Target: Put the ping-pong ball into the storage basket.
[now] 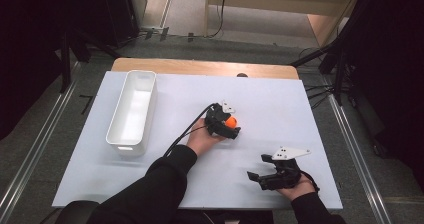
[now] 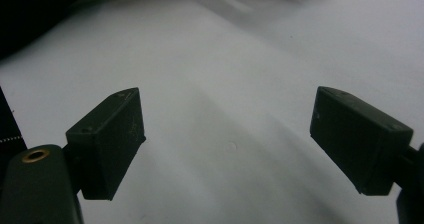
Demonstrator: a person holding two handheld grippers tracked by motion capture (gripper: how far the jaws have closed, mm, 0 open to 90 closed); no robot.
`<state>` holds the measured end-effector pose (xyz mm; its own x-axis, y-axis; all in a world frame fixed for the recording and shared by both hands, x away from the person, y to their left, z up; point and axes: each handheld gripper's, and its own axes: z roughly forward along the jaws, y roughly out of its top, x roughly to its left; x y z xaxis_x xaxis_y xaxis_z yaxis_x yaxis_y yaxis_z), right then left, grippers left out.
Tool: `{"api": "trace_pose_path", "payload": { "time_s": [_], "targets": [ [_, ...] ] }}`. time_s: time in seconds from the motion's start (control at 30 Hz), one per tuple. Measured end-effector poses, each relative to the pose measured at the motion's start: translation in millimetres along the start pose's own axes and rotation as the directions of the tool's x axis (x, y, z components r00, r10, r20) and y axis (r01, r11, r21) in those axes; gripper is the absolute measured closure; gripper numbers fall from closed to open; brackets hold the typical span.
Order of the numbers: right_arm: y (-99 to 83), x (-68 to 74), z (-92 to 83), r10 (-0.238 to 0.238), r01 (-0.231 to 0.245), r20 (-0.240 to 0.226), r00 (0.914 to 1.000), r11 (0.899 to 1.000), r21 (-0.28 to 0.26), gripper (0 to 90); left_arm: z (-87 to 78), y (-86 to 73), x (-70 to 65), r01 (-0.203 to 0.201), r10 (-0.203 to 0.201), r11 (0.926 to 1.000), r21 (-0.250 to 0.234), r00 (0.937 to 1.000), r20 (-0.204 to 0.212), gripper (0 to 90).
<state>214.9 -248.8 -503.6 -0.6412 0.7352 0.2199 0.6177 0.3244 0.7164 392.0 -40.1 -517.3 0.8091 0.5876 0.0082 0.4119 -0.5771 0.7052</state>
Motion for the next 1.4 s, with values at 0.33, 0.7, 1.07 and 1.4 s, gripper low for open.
{"api": "trace_pose_path", "payload": {
  "time_s": [0.33,0.7,1.07,1.4],
  "targets": [
    [0.0,0.0,0.1,-0.001,0.001,0.0,1.0,1.0,0.0,12.7,-1.8,-0.9,0.7,0.006,-0.006,0.9998,-0.019,0.9999,0.01,27.0],
    [0.0,0.0,0.3,-0.003,0.003,0.001,1.0,1.0,0.001,12.7,-3.2,-1.6,0.2,0.003,-0.003,0.9994,-0.034,0.9999,-0.011,47.4],
    [0.2,-0.2,0.4,-0.006,0.006,0.001,1.0,1.0,0.0,12.7,-3.8,-1.6,1.0,0.008,-0.009,0.9994,-0.033,0.9999,-0.011,51.2],
    [0.1,-0.2,0.4,-0.005,0.005,-0.001,1.0,1.0,0.002,12.7,-6.7,-1.8,4.9,0.023,-0.022,0.9993,-0.028,0.9996,0.018,51.2]
  ]
}}
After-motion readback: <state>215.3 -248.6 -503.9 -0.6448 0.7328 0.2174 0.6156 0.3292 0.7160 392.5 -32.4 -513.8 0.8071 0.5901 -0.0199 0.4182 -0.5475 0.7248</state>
